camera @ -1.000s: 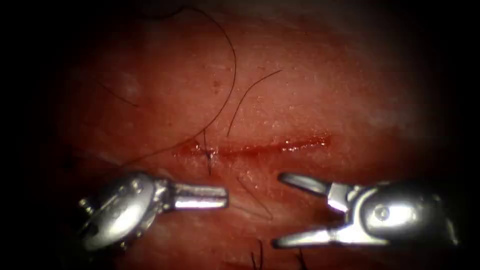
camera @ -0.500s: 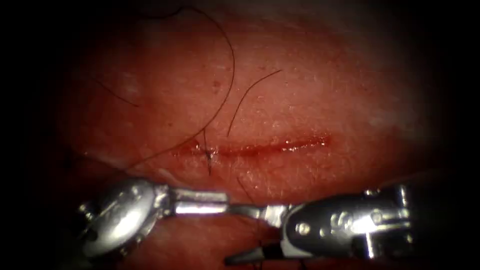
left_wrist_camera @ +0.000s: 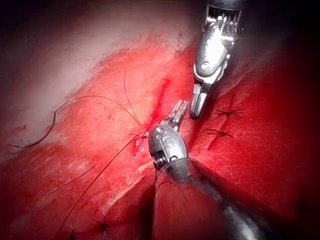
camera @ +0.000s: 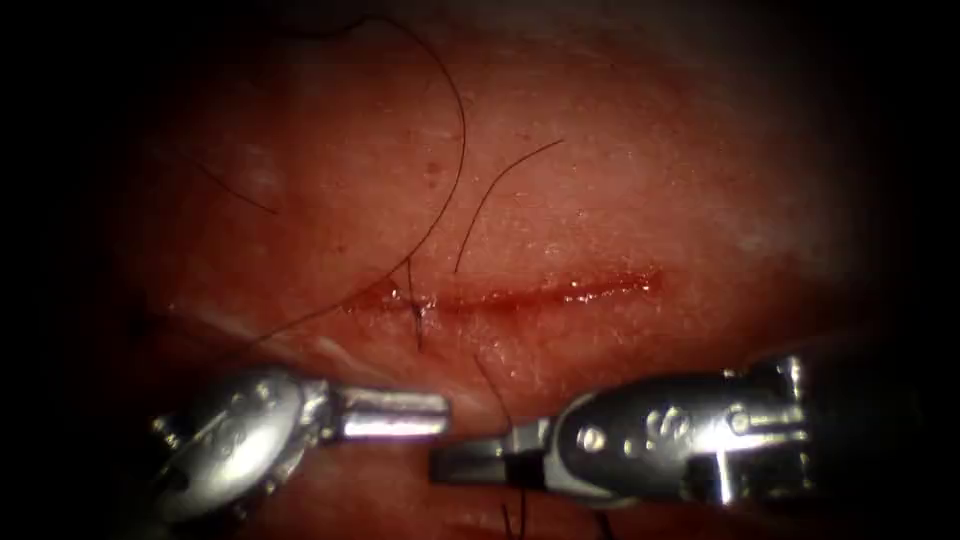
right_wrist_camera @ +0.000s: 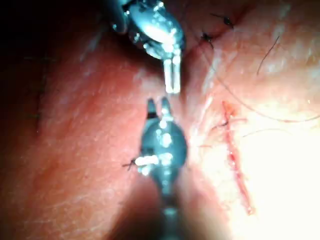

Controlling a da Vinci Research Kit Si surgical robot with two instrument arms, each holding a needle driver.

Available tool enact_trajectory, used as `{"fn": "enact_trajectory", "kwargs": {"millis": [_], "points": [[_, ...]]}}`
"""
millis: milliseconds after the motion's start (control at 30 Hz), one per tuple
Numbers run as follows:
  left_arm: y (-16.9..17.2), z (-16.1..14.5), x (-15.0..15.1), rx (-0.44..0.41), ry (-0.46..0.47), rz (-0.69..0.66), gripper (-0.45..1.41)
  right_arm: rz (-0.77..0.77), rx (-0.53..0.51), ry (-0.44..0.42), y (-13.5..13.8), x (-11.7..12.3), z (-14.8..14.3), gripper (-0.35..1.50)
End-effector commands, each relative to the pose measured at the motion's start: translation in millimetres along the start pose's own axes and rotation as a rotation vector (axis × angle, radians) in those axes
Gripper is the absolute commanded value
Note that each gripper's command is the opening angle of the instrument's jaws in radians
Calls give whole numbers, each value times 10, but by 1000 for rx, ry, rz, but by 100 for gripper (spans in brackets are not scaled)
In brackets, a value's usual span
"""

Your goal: Wound Closure

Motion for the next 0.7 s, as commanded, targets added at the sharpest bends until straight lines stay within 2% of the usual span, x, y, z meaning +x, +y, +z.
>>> {"fn": "enact_trajectory", "kwargs": {"millis": [33, 200, 333, 367, 400, 467, 500, 567, 700], "points": [[4, 5, -8, -4, 1, -4, -45, 4, 1, 2, -3, -6, 8, -35], [13, 5, -4, -19, -3, -4, -45, 13, -53, 4, 8, -5, 6, -35], [19, 3, -1, -28, -15, -11, -45, 23, -81, 2, 15, -6, -16, -35], [19, 2, -1, -23, -19, -18, -33, 24, -85, 1, 15, -6, -21, -35], [18, 1, -1, -13, -20, -24, -1, 26, -90, -3, 16, -8, -28, -35], [16, 0, -1, 8, -23, -31, 31, 26, -94, -8, 18, -13, -37, -35], [15, 0, -1, 17, -24, -31, 41, 25, -94, -9, 18, -16, -40, -35], [11, 2, -1, 28, -25, -32, 51, 23, -94, -10, 18, -21, -44, -35], [5, 2, -1, 29, -25, -46, 54, 11, -91, 1, 13, -37, -53, -35]]}}
